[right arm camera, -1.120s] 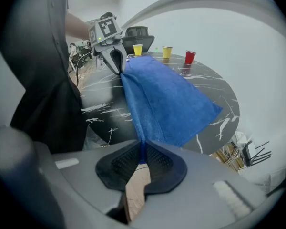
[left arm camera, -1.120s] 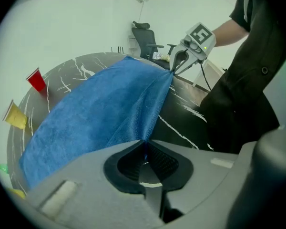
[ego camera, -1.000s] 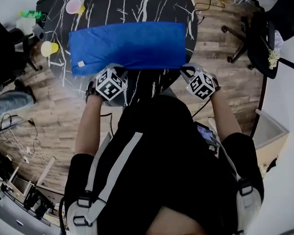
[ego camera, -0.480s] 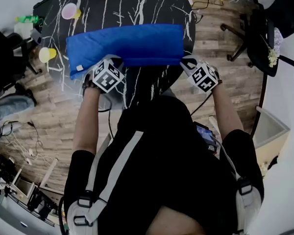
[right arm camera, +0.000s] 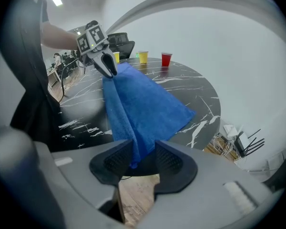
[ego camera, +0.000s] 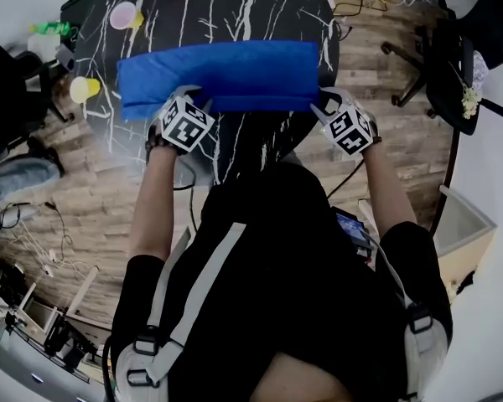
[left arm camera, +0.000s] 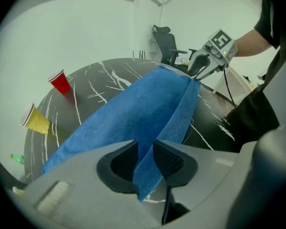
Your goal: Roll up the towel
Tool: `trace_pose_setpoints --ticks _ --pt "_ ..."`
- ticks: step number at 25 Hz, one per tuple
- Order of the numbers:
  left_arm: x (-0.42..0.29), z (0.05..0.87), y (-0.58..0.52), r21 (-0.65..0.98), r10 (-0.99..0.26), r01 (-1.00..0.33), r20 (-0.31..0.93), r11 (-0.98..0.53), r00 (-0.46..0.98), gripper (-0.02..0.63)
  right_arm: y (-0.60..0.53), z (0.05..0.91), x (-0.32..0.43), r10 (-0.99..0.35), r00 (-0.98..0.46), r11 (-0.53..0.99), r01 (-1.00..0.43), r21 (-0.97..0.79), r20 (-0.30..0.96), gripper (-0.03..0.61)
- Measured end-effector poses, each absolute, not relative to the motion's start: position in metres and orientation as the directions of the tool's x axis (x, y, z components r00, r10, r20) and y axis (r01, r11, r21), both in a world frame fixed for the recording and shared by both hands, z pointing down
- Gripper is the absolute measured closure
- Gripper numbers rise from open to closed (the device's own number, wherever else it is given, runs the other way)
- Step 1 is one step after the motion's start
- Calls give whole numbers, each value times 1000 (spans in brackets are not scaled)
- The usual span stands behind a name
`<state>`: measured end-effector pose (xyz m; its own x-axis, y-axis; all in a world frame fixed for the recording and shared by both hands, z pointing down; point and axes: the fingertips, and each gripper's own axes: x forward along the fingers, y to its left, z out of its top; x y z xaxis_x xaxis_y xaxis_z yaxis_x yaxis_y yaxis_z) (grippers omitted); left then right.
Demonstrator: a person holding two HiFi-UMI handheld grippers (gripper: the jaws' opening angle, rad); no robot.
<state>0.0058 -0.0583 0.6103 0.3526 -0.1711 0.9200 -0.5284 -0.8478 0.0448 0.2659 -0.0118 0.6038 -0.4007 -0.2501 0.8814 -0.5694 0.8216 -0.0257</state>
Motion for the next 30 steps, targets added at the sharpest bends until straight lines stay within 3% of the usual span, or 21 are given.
trace_pose_setpoints --ticks 7,11,20,30 --pt "-43 594 -52 -4 -285 -672 907 -741 309 509 -22 591 264 -238 -426 816 -576 -58 873 390" --pt "-82 587 -40 -63 -333 -691 905 -720 264 509 -32 577 251 -312 -441 824 -566 9 842 387" --pt "-102 601 -13 -115 -320 -554 902 -824 288 501 7 579 162 -336 -484 849 -527 38 808 411" --pt "-111 611 -14 -169 -304 -366 886 -915 350 479 24 603 102 -386 -409 836 -534 126 827 463"
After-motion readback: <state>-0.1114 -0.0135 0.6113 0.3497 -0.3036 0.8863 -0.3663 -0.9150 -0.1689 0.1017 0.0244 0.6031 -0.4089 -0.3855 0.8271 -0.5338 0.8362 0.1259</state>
